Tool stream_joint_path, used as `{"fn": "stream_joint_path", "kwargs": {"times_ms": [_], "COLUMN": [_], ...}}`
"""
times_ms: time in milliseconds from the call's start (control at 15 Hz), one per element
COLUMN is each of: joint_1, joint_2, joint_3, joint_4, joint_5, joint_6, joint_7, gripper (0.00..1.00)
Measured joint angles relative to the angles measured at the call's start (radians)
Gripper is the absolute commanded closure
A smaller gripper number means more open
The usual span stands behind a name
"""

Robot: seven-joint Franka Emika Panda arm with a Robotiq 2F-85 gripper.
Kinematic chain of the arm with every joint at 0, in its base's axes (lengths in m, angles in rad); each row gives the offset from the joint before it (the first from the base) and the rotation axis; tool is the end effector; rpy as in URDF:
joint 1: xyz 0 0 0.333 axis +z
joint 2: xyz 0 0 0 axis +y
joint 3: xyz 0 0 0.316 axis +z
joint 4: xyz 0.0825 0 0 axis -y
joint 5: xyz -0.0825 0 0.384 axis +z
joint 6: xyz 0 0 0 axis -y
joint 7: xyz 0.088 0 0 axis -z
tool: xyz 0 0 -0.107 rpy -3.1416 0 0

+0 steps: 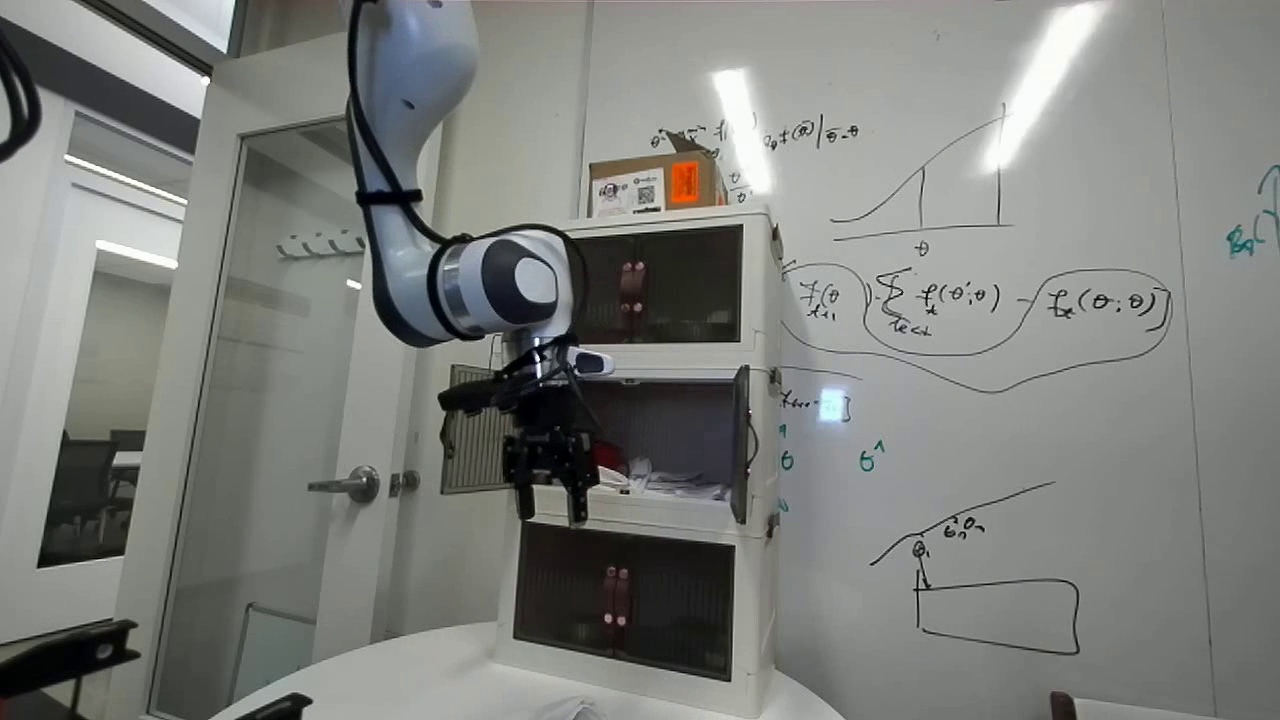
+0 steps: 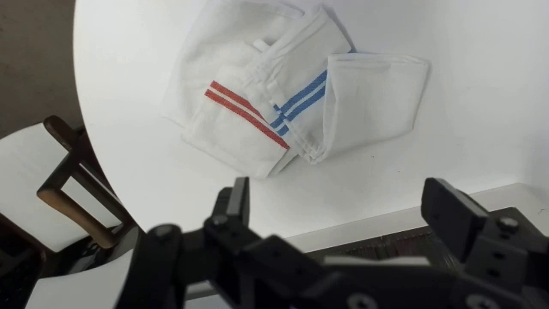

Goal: Put one towel in the middle cabinet

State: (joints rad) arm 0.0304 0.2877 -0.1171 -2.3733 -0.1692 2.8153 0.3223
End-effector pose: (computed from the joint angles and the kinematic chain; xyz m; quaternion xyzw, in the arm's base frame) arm 0.5211 -0.0383 0.2185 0.9883 -0.1219 0.0818 0.0402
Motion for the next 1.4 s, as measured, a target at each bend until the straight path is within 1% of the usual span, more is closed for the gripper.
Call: {"fn": "stream_joint_path", "kwargs": {"times_ms": [267,467,667,867,1400], "joint_1": [0.055,0.063,0.059,0.045,0.022], "joint_2": [0.127,0.239,0.345,0.448,0.706], "joint_3": [-0.019,-0.012,0.006,0.028,0.032], "joint_4": [0.014,0.059,0.136,0.226,0.456], "joint_5": [0.016,0.093,0.166,0.206,0.222], "joint_6": [0.172,0.250,0.266,0.265,0.259], "joint_7": [0.050,0.041,0.025,0.009,-0.013], "gripper": [0.00,0.00,0.00,0.00,0.00]}}
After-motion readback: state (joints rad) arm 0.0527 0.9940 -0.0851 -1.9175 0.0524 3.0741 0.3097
